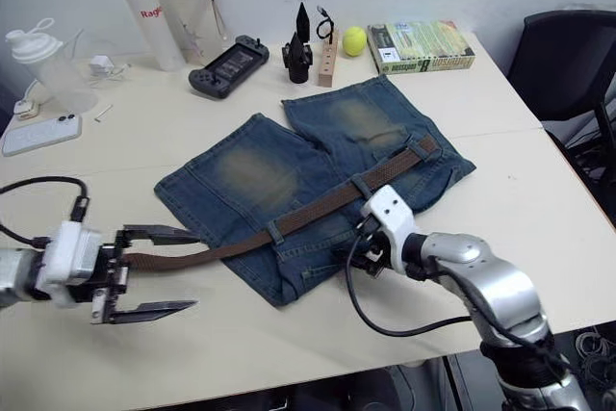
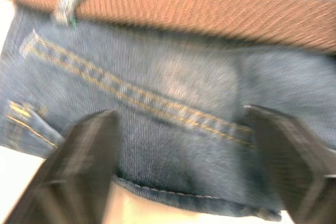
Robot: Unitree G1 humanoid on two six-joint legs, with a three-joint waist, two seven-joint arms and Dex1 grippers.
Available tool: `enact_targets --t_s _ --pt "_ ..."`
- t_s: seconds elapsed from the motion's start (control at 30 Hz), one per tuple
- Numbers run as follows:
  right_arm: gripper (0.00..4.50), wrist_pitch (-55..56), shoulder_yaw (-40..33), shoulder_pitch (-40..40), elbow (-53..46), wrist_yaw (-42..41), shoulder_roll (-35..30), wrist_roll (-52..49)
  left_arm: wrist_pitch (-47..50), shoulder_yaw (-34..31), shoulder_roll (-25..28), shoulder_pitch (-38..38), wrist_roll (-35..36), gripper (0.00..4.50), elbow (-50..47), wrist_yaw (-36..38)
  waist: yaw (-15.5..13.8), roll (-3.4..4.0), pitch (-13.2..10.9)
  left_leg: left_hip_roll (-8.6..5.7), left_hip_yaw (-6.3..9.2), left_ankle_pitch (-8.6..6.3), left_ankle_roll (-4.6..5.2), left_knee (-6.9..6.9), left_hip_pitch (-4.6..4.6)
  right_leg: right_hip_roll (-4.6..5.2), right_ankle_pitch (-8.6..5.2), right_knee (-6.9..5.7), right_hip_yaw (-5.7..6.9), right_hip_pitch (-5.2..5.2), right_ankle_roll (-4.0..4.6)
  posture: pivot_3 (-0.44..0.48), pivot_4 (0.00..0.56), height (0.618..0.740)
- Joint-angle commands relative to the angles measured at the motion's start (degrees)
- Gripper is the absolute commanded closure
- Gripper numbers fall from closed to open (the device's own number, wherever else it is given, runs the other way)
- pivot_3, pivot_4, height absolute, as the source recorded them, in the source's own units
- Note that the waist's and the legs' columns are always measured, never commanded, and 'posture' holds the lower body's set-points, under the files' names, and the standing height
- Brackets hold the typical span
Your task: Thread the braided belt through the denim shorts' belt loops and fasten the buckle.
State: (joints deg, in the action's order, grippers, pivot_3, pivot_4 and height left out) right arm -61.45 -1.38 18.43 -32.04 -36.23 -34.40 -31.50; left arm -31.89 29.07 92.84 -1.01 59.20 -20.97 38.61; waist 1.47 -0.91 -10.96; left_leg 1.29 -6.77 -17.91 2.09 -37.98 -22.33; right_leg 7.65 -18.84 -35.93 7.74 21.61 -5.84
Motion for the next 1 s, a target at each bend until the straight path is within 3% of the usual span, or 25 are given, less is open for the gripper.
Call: enact_targets --t_s 0.03,0.13,0.27,0.5,0.7,0.87,1.0 --pt "0.05 -0.7 -6.3 0.8 -2.3 -3.1 -4.8 -3.8 11.1 -4.3 -7.1 -2.6 -5.5 0.02 -4.8 -2.0 -0.2 0.0 -0.1 0.01 0.01 -0.01 0.01 0.0 -0.04 0.0 0.01 0.05 0.01 0.0 -0.02 0.0 0.15 0.724" --pt "0.05 5.9 -6.6 0.4 0.2 -7.7 -11.7 -0.5 18.6 -4.4 -15.4 -7.0 -11.1 0.02 -5.8 -0.7 -0.9 -0.02 -0.2 -0.03 0.0 -0.03 0.04 0.0 -0.05 0.02 0.02 0.09 -0.01 0.02 -0.05 0.0 0.15 0.724" --pt "0.05 30.6 4.7 -0.8 12.9 -12.8 -24.5 19.3 27.7 -2.5 -27.2 -13.5 -22.6 0.02 -3.6 0.9 -1.8 0.23 -0.4 -0.1 -0.11 -0.03 0.03 -0.03 0.0 0.09 0.05 0.13 -0.08 0.08 -0.1 0.0 0.15 0.724" --pt "0.05 54.5 13.9 1.8 33.1 -11.9 -28.5 37.8 38.1 -0.5 -40.7 -19.7 -35.1 0.02 -1.3 4.8 -1.4 0.23 -0.4 -0.03 -0.39 0.07 -0.02 -0.08 0.15 0.02 0.06 -0.03 -0.01 0.13 -0.11 0.0 0.15 0.724" --pt "0.05 62.8 16.2 6.0 43.0 -7.6 -23.8 44.8 38.0 1.6 -46.0 -22.5 -48.7 0.02 3.4 7.4 -1.5 -0.06 -0.2 0.05 -0.2 0.2 -0.04 -0.34 0.26 0.06 0.19 -0.02 -0.17 -0.14 0.02 0.0 0.15 0.724" --pt "0.0 64.7 17.4 8.7 47.7 -7.1 -20.6 48.9 36.6 -0.9 -47.8 -21.8 -52.7 2.25 4.7 9.5 -1.3 -0.36 0.0 0.15 -0.18 0.2 -0.06 -0.37 0.24 0.14 0.27 0.04 -0.19 -0.15 0.1 0.0 0.15 0.724" --pt "1.37 66.1 18.2 10.4 51.2 -7.5 -18.1 50.5 36.8 -3.5 -48.6 -21.2 -53.1 4.06 4.7 10.7 -1.2 -0.46 0.1 0.33 -0.18 0.2 -0.14 -0.42 0.25 0.19 0.32 0.07 -0.16 -0.17 0.21 0.0 0.15 0.724"
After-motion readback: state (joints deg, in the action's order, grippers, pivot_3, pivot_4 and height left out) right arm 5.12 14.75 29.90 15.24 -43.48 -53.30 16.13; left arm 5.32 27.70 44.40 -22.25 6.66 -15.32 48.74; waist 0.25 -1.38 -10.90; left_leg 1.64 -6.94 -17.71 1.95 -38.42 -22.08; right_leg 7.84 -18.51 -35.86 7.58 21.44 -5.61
